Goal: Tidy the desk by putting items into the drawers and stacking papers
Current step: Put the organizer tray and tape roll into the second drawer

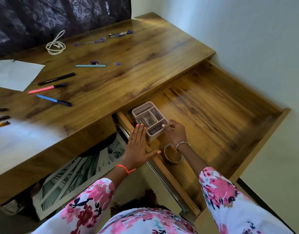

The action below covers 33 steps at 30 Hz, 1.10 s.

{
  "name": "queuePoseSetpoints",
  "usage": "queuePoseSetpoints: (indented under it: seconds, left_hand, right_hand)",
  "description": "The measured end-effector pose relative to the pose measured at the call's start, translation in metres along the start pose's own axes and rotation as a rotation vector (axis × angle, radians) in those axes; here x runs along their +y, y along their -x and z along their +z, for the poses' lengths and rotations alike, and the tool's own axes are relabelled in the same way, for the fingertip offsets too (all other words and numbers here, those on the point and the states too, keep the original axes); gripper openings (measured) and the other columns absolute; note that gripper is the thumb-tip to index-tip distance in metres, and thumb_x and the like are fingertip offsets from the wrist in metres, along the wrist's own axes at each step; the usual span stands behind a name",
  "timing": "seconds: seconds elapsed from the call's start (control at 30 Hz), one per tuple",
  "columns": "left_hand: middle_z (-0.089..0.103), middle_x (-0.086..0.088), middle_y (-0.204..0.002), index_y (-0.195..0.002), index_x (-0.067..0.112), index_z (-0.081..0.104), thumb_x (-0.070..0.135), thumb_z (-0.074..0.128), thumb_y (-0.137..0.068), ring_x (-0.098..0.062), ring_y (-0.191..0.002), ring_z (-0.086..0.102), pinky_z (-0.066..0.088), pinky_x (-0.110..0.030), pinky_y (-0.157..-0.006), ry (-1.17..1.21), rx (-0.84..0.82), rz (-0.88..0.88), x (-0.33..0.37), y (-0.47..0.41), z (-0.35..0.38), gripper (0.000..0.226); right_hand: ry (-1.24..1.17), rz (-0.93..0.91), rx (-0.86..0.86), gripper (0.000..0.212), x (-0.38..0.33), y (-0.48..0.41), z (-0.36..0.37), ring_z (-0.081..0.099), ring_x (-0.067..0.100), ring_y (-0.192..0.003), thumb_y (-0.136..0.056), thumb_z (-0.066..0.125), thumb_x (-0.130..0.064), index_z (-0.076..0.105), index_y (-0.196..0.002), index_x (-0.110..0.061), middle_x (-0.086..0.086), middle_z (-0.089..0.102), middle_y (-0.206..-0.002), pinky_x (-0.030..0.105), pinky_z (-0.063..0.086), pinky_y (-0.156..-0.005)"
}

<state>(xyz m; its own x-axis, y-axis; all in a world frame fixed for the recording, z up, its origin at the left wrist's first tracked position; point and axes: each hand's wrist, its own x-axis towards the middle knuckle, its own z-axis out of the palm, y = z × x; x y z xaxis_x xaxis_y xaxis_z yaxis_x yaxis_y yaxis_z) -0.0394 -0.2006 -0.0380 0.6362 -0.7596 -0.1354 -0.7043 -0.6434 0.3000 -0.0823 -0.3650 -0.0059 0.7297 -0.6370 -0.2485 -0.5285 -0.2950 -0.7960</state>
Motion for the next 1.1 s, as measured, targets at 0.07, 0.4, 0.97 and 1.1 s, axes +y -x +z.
queuePoseSetpoints:
  seconds: [0.07,0.4,0.97,1.1]
  left_hand:
    - [-0.02,-0.011,-0.153,-0.144,0.004,-0.012,0.087,0.005,-0.064,-0.021,-0.139,-0.026,-0.02,-0.034,-0.11,0.007,-0.011,0.001,-0.003,0.001,-0.001,0.116]
    - [-0.017,-0.013,-0.154,-0.145,0.003,-0.01,0.086,0.007,-0.067,-0.022,-0.141,-0.022,-0.012,-0.037,-0.116,0.018,-0.032,0.031,-0.011,0.002,0.001,0.115]
    - [-0.023,-0.01,-0.152,-0.145,0.005,-0.011,0.079,0.021,-0.073,-0.018,-0.138,-0.028,-0.027,-0.026,-0.106,0.041,0.081,0.052,-0.04,0.007,-0.023,0.108]
    - [-0.022,-0.005,-0.15,-0.146,0.007,-0.008,0.078,0.019,-0.074,-0.017,-0.139,-0.025,-0.021,-0.029,-0.11,0.052,0.167,-0.004,-0.076,0.016,-0.05,0.104]
  right_hand:
    - [-0.005,0.012,0.011,0.015,0.0,-0.008,0.007,0.055,0.015,-0.08,-0.088,0.057,-0.013,0.065,-0.099,-0.006,0.01,0.064,-0.089,0.022,0.041,-0.071]
    - [0.101,-0.064,0.014,0.027,-0.004,-0.021,0.004,0.06,0.028,-0.107,-0.089,0.05,0.003,0.061,-0.113,0.005,0.017,0.062,-0.119,0.031,0.049,-0.093]
    - [0.397,-0.286,0.195,0.036,-0.034,-0.017,0.017,0.05,0.028,-0.113,-0.093,0.049,-0.028,0.056,-0.123,-0.009,0.011,0.058,-0.124,0.034,0.042,-0.09]
    - [0.408,-0.511,0.173,0.035,-0.068,-0.02,0.042,0.052,0.027,-0.112,-0.091,0.051,-0.028,0.058,-0.12,-0.008,0.011,0.06,-0.122,0.033,0.04,-0.092]
